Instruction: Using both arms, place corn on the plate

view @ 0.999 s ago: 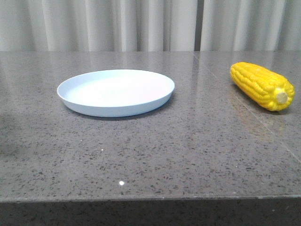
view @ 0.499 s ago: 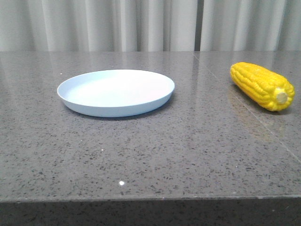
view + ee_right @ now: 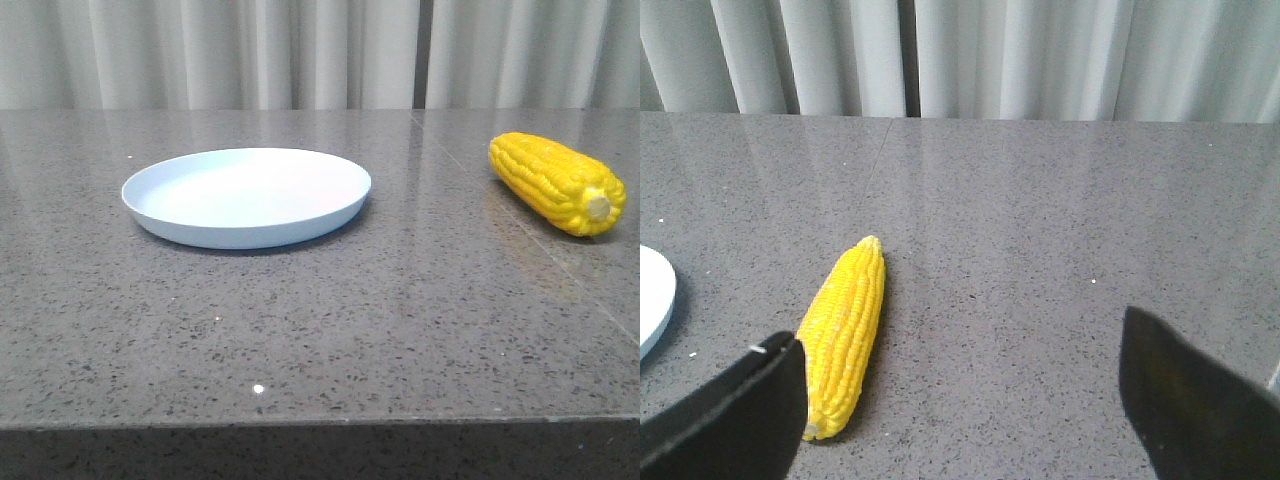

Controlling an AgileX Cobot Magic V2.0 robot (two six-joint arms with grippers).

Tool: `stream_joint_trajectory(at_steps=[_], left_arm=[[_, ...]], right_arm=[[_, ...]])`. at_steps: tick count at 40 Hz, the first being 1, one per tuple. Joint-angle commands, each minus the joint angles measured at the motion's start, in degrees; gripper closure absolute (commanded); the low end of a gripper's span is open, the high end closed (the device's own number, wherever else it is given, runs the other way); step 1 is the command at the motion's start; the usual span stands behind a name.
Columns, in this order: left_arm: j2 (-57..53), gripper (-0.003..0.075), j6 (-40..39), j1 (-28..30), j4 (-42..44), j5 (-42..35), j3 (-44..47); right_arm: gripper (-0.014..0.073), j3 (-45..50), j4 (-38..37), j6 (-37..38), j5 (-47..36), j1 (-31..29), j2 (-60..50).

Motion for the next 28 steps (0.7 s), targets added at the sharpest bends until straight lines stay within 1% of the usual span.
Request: stream_joint_trajectory(at_steps=[1, 9, 16, 23, 28], left_arm=[[-0.9, 0.0741, -0.6, 0.1, -0.7, -4.9, -1.4], [-0.9, 0.0741, -0.6, 0.1, -0.7, -4.9, -1.4], [-0.9, 0.0741, -0.6, 0.1, -0.7, -4.9, -1.4], [-0.9, 0.0741, -0.6, 0.1, -0.7, -4.9, -1.4], [-0.9, 0.0741, -0.6, 0.1, -0.7, -4.9, -1.4]], right_arm=[[-0.0059, -1.9, -0.2, -0.2, -4.1, -0.4, 0.9], [-0.0059, -1.9, -0.2, -0.2, -4.1, -0.4, 0.9], [-0.0059, -1.9, -0.2, -0.2, -7.6, -0.4, 0.9], [-0.0059, -1.9, 2.5, -0.2, -9.2, -0.4, 0.9], [-0.0059, -1.9, 2.6, -0.2, -9.0, -0.4, 1.5]])
